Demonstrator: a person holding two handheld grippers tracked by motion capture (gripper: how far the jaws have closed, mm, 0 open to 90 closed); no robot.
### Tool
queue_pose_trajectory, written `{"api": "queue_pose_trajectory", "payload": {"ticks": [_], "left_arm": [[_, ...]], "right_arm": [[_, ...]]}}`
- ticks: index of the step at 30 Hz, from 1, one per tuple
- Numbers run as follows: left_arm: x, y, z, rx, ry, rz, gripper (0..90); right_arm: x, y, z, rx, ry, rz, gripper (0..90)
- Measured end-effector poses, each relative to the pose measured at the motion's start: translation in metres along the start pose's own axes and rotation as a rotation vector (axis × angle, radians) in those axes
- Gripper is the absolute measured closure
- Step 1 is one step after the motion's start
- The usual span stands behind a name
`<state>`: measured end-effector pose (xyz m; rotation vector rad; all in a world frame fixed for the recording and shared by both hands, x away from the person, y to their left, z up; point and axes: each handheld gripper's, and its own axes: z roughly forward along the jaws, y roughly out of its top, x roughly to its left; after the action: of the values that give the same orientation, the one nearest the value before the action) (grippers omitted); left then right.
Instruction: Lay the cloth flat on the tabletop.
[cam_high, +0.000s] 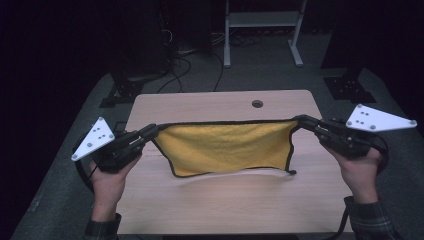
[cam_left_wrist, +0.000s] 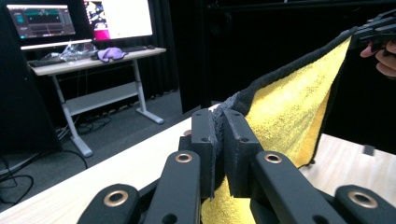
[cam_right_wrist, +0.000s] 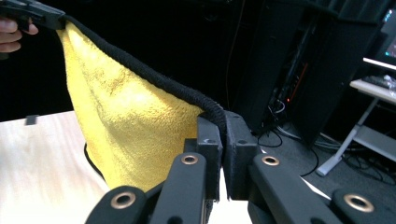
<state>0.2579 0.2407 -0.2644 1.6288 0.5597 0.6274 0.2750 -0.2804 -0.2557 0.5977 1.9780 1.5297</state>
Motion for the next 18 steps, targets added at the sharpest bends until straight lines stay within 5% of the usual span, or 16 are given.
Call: {"api": "queue_pose_trajectory", "payload": {"ticks": [8, 13, 18], "left_arm": [[-0.025, 0.015, -0.030, -0.019, -0.017, 0.036, 83.2], [-0.011, -0.004, -0.010, 0.043, -0.014, -0.001, 83.2], [0.011, -0.042, 0.019, 0.129, -0.024, -0.077, 83.2]], "right_arm": [[0.029, 0.017, -0.035, -0.036, 0.025, -0.071, 85.7], [0.022, 0.005, -0.023, 0.005, 0.027, -0.037, 85.7], [0.003, -0.031, 0.005, 0.112, 0.032, 0.020, 85.7]]}}
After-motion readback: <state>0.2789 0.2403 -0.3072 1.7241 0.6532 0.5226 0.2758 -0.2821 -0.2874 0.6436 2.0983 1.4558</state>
